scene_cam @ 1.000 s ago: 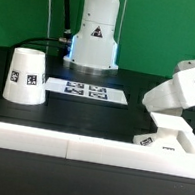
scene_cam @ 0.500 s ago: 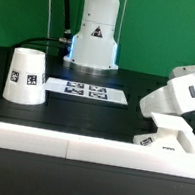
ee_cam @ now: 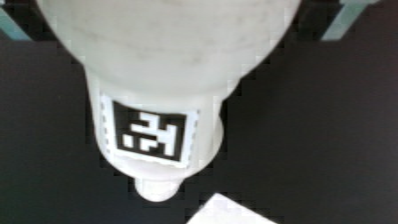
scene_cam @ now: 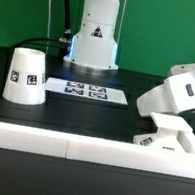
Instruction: Assemble lamp
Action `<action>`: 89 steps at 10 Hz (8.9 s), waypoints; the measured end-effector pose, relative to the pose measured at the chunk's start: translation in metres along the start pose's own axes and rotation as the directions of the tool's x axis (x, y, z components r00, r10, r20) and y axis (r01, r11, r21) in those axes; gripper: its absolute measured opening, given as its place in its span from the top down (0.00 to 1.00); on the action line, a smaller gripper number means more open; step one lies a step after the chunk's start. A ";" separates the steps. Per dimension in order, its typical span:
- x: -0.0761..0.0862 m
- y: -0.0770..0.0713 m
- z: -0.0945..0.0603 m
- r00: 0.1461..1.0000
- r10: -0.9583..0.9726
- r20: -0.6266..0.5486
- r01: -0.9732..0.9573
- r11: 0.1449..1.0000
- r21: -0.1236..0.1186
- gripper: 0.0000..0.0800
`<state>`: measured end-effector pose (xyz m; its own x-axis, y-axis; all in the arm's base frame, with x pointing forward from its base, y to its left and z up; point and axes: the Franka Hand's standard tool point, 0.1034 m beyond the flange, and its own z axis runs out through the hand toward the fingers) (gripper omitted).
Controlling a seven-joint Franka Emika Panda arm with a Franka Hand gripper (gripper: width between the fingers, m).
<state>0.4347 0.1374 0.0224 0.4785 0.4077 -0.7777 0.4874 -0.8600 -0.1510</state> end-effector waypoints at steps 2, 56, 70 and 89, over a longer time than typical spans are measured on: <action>-0.019 0.013 -0.022 1.000 0.007 0.030 -0.008 1.000 0.027 0.28; -0.007 0.103 -0.191 0.362 -0.082 -0.928 -0.187 0.970 -0.158 0.28; -0.003 0.097 -0.174 0.257 -0.110 -0.960 -0.216 0.962 -0.168 0.13; -0.010 0.094 -0.184 0.695 -0.032 -0.718 -0.072 0.991 -0.114 0.13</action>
Offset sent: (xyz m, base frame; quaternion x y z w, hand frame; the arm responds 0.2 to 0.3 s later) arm 0.0281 -0.0247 0.0551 0.0367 -0.0690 0.0072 0.9969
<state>0.6099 0.1089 0.1278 0.8416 0.5312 -0.0974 0.5316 -0.8466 -0.0237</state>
